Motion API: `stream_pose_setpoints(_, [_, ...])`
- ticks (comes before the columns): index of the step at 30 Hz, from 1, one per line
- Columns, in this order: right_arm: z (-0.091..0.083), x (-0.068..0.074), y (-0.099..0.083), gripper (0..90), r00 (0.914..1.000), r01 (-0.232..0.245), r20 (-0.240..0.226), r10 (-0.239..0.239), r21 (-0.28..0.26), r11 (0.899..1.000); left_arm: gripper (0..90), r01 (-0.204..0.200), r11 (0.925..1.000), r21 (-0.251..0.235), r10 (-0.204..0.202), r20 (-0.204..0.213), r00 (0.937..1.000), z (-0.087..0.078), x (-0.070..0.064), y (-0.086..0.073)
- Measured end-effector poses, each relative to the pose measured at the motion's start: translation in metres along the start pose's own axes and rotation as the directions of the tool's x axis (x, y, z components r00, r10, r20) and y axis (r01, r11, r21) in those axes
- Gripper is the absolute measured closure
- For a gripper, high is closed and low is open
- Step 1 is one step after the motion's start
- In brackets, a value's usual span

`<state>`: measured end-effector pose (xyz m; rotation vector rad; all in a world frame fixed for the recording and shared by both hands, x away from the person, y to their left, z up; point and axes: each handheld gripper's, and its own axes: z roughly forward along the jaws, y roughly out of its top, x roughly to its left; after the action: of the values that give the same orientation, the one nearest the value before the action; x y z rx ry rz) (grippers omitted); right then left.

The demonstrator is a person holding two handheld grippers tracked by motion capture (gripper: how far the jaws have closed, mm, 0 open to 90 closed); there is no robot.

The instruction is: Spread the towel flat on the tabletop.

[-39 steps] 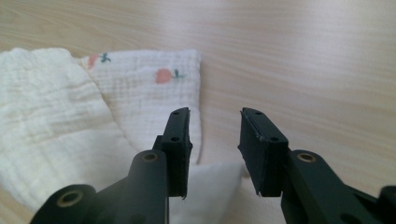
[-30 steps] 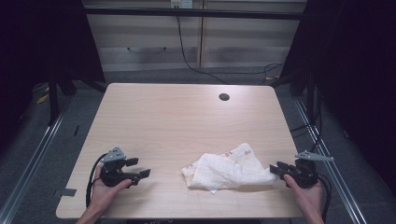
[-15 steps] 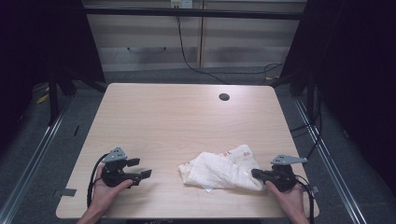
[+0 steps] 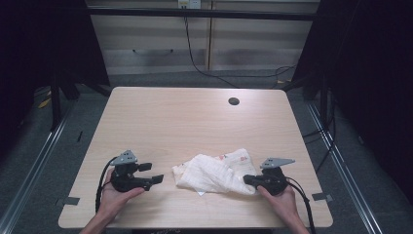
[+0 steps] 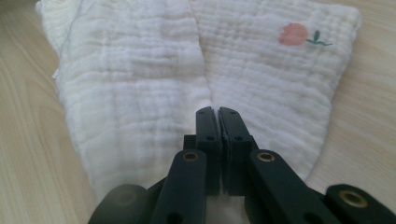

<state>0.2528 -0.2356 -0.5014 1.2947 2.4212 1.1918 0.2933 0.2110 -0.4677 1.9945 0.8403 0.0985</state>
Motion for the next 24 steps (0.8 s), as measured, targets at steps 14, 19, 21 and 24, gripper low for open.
stream_pose_setpoints(14, [0.030,0.020,0.021,87.7,0.9953,0.067,-0.071,-0.066,0.015,0.998,50.0,0.074,0.9953,0.062,-0.077,0.039,0.9963,0.077,0.045,0.042])
stream_pose_setpoints(19, [0.030,0.019,0.021,87.5,0.9944,0.080,-0.070,-0.079,0.009,0.997,46.7,0.079,0.9936,0.081,-0.084,0.061,0.9946,0.096,0.050,0.043])
stream_pose_setpoints(21, [0.029,0.019,0.021,87.5,0.9942,0.083,-0.070,-0.082,0.011,0.997,45.8,0.083,0.9937,0.075,-0.089,0.077,0.9931,0.099,0.049,0.043])
stream_pose_setpoints(24, [0.030,0.019,0.021,87.4,0.9944,0.076,-0.075,-0.075,0.012,0.997,46.0,0.062,0.9945,0.084,-0.070,0.096,0.9929,0.102,0.043,0.044])
